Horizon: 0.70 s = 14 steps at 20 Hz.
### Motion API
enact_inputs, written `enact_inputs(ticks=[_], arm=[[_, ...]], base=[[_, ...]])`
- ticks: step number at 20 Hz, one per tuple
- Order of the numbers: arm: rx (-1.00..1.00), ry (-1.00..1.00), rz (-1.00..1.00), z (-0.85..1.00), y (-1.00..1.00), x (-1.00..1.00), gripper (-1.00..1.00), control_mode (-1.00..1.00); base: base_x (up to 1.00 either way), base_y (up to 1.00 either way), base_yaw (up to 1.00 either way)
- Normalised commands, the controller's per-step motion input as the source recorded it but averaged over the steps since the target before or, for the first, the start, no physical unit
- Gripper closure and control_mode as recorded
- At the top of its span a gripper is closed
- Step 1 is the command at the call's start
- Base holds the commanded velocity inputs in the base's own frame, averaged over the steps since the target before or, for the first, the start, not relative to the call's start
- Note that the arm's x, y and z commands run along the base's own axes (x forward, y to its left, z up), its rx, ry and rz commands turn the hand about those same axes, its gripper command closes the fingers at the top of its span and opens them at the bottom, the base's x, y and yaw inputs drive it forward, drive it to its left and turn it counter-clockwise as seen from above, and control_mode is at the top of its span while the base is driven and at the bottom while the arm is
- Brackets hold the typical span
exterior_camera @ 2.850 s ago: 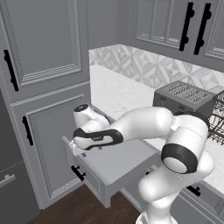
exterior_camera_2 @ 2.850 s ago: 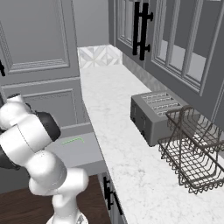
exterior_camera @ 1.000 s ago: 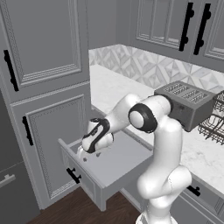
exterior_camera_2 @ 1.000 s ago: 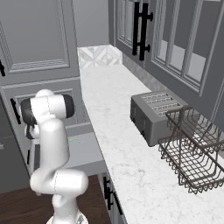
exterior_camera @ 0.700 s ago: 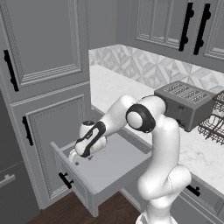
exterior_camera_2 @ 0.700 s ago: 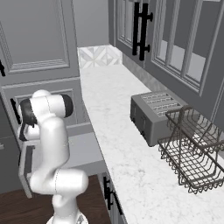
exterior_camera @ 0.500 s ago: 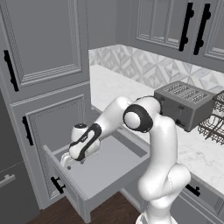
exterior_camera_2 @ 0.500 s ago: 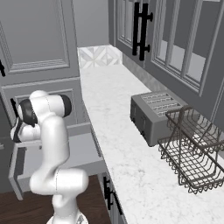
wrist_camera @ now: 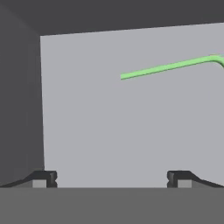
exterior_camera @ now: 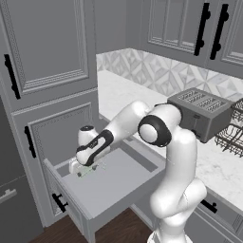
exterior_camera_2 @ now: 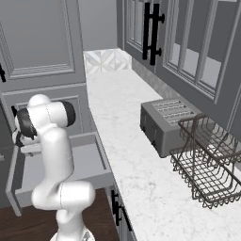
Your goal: Take a straw from the drawer in front and place it inside the glass cup on the dining counter.
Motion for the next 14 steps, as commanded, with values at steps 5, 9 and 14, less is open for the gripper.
enact_inputs(ticks=[5,9,14], arm=[[-0.09,0.0,-0.01,0.02,-0.68,0.36,-1.0,-1.0],[-0.01,0.03,0.0,-0.07,-0.35,0.38,-1.0,-1.0],[0.0,0.0,0.01,-0.17,-0.03,0.46,-1.0,-1.0]], base=[[0.0,0.0,0.0],[0.0,0.0,0.0],[0.0,0.0,0.0]])
